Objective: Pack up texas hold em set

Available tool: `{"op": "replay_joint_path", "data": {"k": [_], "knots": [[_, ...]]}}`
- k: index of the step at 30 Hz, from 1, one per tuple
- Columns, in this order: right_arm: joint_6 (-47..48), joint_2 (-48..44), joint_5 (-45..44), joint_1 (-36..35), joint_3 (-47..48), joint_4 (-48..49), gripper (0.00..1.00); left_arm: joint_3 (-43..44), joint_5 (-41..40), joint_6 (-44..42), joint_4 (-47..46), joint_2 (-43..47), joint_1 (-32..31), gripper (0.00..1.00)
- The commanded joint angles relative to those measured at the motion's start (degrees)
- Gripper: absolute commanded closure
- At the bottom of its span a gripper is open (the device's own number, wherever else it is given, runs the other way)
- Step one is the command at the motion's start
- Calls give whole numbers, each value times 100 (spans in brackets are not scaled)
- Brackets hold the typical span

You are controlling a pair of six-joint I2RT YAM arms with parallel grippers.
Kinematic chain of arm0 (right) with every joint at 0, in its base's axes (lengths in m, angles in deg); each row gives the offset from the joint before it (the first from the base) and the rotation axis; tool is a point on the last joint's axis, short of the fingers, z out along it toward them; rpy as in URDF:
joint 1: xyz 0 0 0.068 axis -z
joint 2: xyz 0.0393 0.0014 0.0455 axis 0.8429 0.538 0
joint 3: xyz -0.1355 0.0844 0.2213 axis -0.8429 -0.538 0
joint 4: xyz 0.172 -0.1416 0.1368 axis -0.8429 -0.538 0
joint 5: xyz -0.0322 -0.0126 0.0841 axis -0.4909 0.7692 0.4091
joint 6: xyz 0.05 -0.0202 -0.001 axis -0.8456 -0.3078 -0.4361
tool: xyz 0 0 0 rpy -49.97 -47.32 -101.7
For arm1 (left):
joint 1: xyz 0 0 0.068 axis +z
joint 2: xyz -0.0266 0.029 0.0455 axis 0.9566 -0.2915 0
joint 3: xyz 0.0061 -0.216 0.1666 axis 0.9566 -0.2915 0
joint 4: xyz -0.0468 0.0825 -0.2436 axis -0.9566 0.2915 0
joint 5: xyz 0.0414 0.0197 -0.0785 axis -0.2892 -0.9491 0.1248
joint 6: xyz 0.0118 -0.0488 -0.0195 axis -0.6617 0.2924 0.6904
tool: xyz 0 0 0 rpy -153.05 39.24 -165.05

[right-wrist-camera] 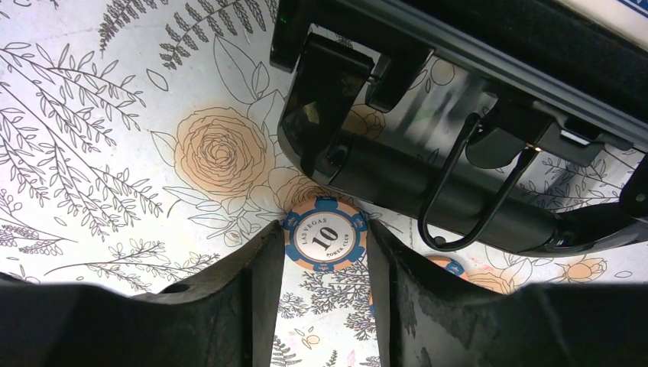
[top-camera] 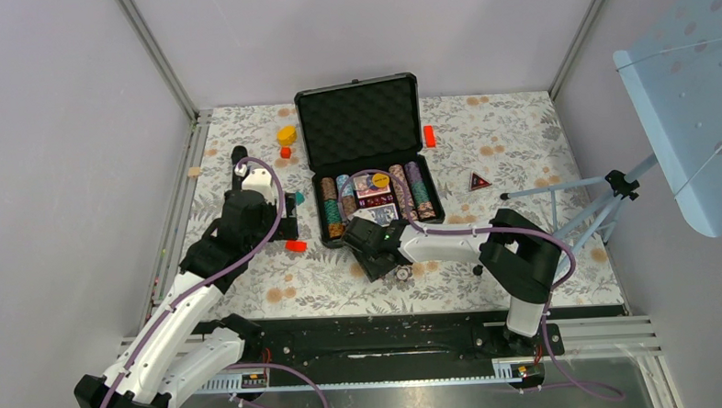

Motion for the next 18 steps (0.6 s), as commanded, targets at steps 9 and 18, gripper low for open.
{"op": "replay_joint_path", "data": {"k": [9, 18], "knots": [[-170, -169, 376, -25, -3, -329, 55, -20, 86, 3, -227, 11, 29, 1], [-137, -473, 208, -25, 182, -541, 55, -19, 83, 10, -227, 10, 22, 1]]}}
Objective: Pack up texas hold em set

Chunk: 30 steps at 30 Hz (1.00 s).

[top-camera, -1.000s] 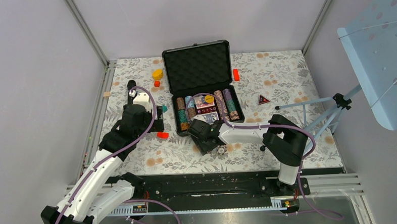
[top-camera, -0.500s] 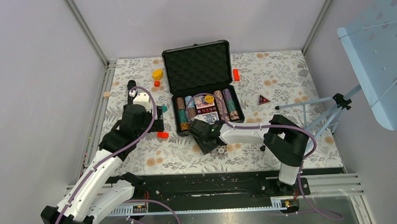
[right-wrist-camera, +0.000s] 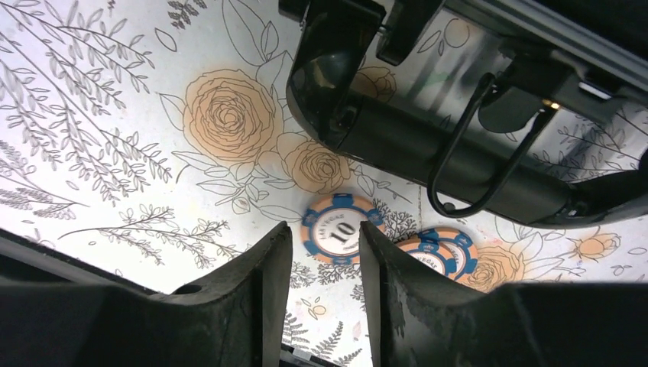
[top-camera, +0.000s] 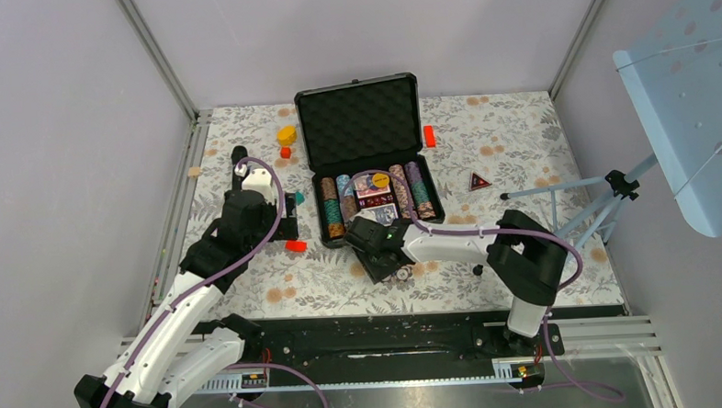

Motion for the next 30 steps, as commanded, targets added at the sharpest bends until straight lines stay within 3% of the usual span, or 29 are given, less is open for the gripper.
{"op": "replay_joint_path", "data": {"k": [1, 9, 22, 30], "knots": [[-58, -364, -60, -25, 175, -273, 55, -19, 76, 12, -226, 14, 22, 1], [-64, -567, -233, -25, 87, -295, 53, -6, 82, 10, -226, 1, 27, 1], [287, -111, -148, 101, 82, -77, 32, -9, 79, 12, -223, 6, 27, 1], [394, 82, 86, 133, -27, 59, 37, -12, 79, 12, -220, 19, 22, 1]]}}
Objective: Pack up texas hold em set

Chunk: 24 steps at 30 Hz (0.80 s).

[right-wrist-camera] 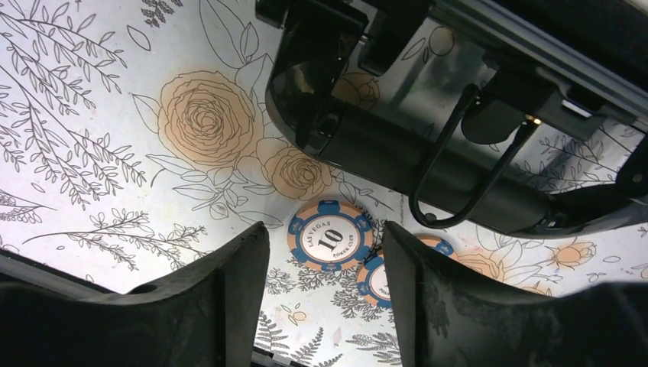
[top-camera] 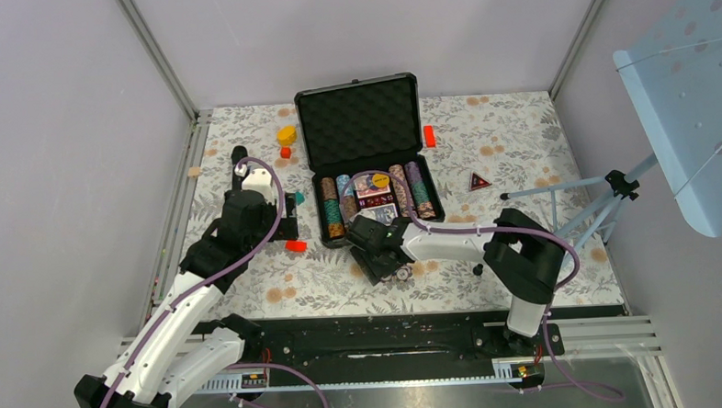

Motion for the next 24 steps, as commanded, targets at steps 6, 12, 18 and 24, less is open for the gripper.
{"op": "replay_joint_path", "data": {"k": [6, 12, 18, 24], "knots": [[-77, 0, 480, 16, -248, 234, 42, -16, 80, 10, -223, 21, 24, 1], [-175, -48, 526, -151, -305, 178, 43, -10, 88, 2, -230, 10, 28, 1], [-228, 32, 372, -402, -135, 15, 45, -16, 86, 4, -234, 10, 22, 1], [-271, 40, 144, -437, -122, -23, 41, -11, 98, 5, -222, 10, 25, 1]]}}
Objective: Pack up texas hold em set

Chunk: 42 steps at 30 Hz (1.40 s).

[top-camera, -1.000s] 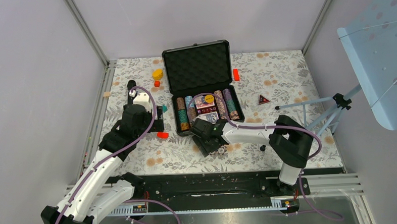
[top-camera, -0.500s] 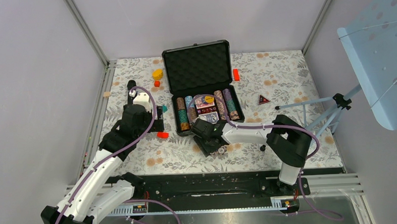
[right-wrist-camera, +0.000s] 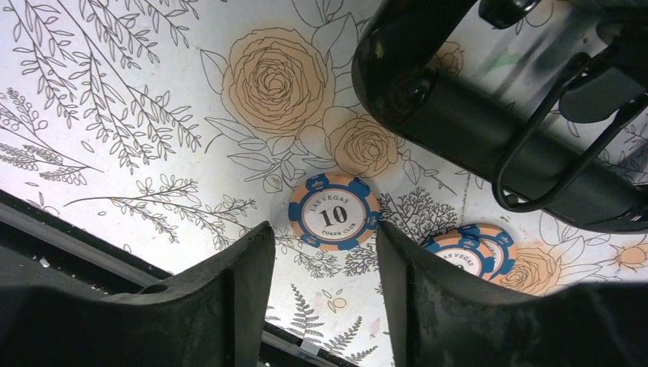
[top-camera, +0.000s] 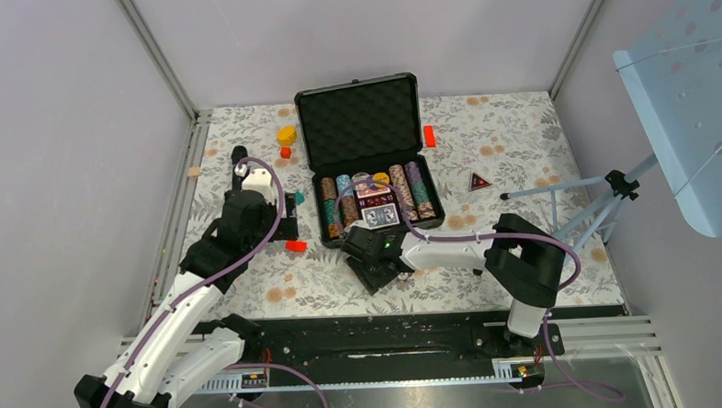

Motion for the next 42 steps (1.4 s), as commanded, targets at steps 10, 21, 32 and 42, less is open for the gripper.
{"op": "replay_joint_path", "data": {"k": [10, 21, 32, 42], "knots": [[-75, 378, -368, -56, 220, -282, 34, -19, 88, 4, -224, 1, 23, 1], [-109, 498, -239, -58, 230, -265, 52, -10, 103, 5, -226, -21, 24, 1], [-137, 299, -97, -64, 174, -307, 46, -10, 119, 4, -229, -26, 28, 1], [-91, 262, 21, -63, 143, -333, 43, -8, 115, 3, -225, -10, 22, 1]]}}
